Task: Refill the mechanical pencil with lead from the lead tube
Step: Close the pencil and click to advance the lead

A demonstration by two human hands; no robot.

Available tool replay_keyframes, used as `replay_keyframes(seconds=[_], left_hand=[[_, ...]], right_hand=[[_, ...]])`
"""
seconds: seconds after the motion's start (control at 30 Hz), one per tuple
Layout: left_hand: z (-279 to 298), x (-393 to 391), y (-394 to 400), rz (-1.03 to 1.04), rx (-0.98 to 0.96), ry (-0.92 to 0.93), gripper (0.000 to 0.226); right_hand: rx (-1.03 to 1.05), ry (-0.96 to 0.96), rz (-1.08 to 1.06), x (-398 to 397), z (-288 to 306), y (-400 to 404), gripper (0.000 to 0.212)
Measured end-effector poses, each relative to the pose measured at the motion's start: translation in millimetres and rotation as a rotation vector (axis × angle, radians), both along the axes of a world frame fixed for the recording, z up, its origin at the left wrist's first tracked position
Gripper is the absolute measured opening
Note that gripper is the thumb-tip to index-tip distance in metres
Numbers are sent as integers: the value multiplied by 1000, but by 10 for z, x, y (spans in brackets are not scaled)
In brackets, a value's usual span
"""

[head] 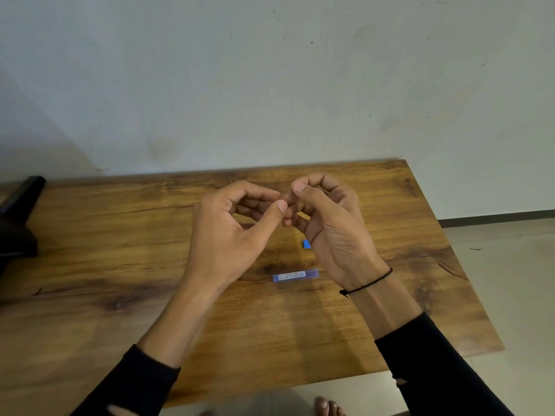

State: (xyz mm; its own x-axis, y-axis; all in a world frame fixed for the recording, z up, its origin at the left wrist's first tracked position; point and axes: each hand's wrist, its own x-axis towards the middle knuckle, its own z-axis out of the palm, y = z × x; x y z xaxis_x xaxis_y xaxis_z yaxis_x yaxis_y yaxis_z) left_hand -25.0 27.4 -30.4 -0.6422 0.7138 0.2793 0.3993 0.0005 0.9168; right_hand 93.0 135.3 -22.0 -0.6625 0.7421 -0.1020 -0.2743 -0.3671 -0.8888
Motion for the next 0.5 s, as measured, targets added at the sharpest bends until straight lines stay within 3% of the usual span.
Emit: replay_keyframes(seconds=[0.07, 0.17, 0.2, 0.27, 0.5], left_hand=[[-47, -62, -13, 22, -132, 84, 9], [-173, -112, -25, 88, -464, 516, 32], [-213, -105, -25, 90, -560, 580, 38], [-274, -93, -12, 86, -645, 591, 40], [-325, -127, -7, 142, -478, 472, 6]], right_hand=[[-13, -23, -53, 19, 6, 40, 13], [-14, -48, -110, 54, 0, 95, 12], [-10, -54, -120, 64, -6, 106, 12], [-3, -60, -133, 72, -25, 122, 13], [82, -118, -220, 79, -24, 168, 13]])
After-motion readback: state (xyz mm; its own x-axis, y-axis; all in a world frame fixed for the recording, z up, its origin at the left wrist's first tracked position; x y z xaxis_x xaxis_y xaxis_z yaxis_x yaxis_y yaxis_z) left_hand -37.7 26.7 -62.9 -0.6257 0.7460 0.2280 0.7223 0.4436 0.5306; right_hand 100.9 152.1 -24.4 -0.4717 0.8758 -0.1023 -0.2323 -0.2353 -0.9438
